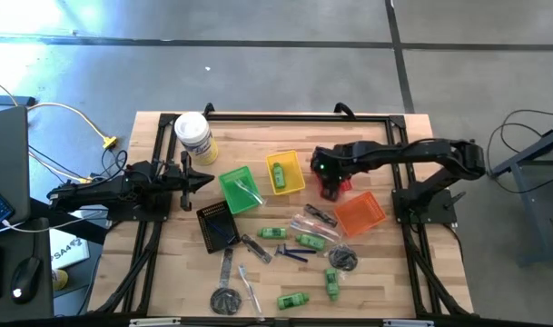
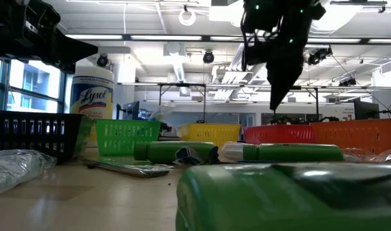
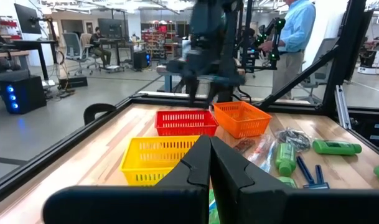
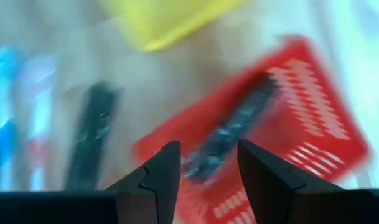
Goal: Pick & Place Travel size toiletries
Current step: Adjust the red bin
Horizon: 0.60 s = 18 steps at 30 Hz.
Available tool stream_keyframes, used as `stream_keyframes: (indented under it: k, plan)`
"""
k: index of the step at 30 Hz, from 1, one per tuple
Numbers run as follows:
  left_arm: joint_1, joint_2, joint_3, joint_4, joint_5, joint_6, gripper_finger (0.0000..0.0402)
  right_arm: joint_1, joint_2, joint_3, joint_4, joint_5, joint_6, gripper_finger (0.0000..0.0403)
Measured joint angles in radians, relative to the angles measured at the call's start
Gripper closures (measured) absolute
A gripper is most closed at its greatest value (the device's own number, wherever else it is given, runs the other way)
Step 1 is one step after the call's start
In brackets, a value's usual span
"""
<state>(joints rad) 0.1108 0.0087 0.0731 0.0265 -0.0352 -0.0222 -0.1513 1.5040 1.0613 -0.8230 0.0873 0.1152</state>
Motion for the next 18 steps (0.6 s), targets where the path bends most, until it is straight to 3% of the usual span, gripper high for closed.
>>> stream_keyframes:
  k: [6,12,18]
  plan:
    - [0.000,0.000,0.000,0.000,0.000,0.002,0.0402,0.065,0.000,0.002,-0.003,-0.098,-0.172,0.0252]
    - [0.000,0.000,0.000,0.000,0.000,0.002,0.0402,0.083,0.000,0.002,-0.028,-0.029,-0.122,0.0252]
    - [0.000,0.000,0.000,0.000,0.000,-0.001,0.0402,0.056,0.039,0.002,-0.040,-0.028,-0.078,0.0245]
